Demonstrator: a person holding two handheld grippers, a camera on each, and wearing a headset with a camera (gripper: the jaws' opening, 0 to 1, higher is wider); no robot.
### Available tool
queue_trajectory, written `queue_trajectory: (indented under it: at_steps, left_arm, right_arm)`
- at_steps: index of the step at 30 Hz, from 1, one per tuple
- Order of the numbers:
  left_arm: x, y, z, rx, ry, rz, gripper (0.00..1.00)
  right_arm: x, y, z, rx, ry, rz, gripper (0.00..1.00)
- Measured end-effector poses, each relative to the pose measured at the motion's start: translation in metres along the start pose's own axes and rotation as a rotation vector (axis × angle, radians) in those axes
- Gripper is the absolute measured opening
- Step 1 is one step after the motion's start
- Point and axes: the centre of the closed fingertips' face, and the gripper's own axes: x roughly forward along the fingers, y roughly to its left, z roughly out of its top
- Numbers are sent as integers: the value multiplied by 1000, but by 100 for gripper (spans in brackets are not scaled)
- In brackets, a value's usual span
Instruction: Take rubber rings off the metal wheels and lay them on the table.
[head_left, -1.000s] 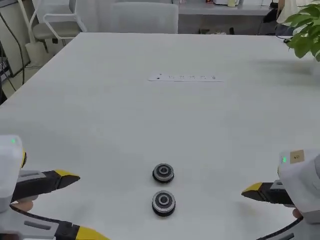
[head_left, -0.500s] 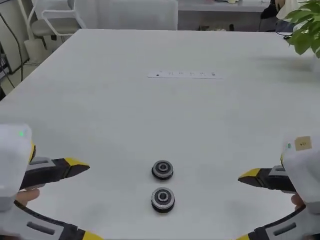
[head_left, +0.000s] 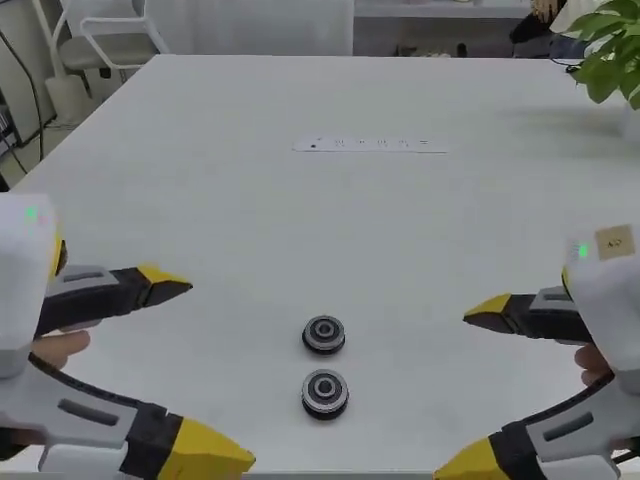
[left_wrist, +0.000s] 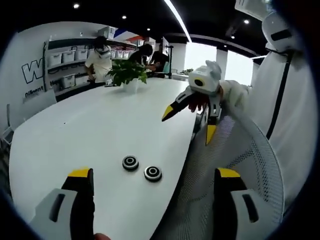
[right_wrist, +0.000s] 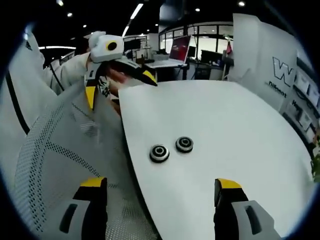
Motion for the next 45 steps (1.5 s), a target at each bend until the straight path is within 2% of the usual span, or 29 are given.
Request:
queue_trajectory:
  at_steps: [5, 10, 12, 18, 22, 28, 32, 36, 41, 45]
  left_arm:
    - [2, 0, 20, 52, -24, -26, 99]
    - [7, 12, 38, 98, -51, -22, 98]
    - [11, 13, 43, 119, -62, -42, 97]
    - [22, 19, 48, 150, -54, -51, 94]
    - [27, 24, 51, 165, -60, -62, 87]
    - [35, 39, 60, 223, -80, -31, 80]
    - [42, 48, 61, 246, -76, -25, 73]
    - [48, 51, 59, 243, -93, -27, 69]
    - [57, 57, 42, 224, -68, -15, 66]
    - [65, 55, 30, 207, -67, -21, 63]
  right_arm:
    - [-4, -4, 14, -38, -13, -7, 88]
    - [-8, -12, 31, -65, -39, -20, 86]
    - [-10, -16, 37, -73, -51, -28, 86]
    - [-11, -23, 49, -80, -79, -34, 85]
    - [-11, -32, 58, -126, -76, -42, 80]
    - [-6, -44, 86, -154, -129, -37, 76]
    - [5, -48, 96, -151, -137, -22, 76]
    - [14, -49, 98, -161, -131, -9, 76]
    - [28, -52, 90, -144, -121, 2, 73]
    - [42, -46, 79, -124, -117, 41, 68]
